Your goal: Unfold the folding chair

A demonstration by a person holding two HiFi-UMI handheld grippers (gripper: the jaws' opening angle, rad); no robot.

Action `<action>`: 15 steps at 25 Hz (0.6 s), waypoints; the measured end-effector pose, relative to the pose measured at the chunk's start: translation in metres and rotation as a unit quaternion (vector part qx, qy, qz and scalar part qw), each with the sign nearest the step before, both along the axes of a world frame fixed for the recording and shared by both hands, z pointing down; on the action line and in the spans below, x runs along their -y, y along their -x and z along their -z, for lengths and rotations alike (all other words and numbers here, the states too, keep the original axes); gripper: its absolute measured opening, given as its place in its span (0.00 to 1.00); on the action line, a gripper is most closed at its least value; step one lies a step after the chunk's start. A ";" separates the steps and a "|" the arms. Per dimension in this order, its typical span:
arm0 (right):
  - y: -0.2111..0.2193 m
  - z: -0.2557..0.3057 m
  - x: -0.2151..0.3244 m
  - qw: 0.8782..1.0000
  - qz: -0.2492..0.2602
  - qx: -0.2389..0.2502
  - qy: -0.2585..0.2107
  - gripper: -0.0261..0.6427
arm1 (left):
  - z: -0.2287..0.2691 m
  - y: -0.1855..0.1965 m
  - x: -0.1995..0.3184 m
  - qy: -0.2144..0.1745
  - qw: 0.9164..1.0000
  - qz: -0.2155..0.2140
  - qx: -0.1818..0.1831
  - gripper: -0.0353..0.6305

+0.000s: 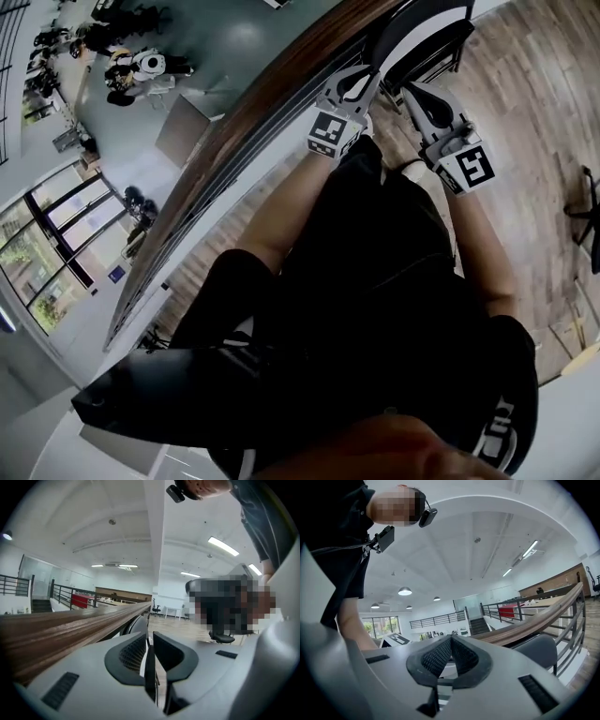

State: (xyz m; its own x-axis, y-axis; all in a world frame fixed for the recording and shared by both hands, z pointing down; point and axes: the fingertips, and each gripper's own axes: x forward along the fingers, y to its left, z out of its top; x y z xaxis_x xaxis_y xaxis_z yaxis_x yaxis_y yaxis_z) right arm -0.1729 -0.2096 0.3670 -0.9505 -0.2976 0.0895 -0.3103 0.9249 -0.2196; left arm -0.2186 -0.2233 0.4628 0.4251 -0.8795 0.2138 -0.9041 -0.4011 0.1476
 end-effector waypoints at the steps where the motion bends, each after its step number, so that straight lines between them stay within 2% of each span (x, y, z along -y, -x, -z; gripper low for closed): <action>1: 0.000 -0.003 0.002 1.000 -0.003 -0.006 0.003 0.05 | -0.006 0.004 0.005 0.006 1.000 0.008 -0.006 0.13; 4: 0.001 -0.010 0.006 1.000 -0.019 -0.010 0.012 0.05 | -0.029 0.019 0.017 0.031 0.999 0.036 -0.020 0.23; 7: -0.001 -0.023 0.010 0.999 -0.033 -0.019 0.020 0.05 | -0.053 0.026 0.030 0.054 0.997 0.043 -0.022 0.32; 15: -0.009 -0.032 0.007 0.997 -0.060 -0.027 0.034 0.05 | -0.082 0.028 0.059 0.072 0.997 0.015 -0.029 0.34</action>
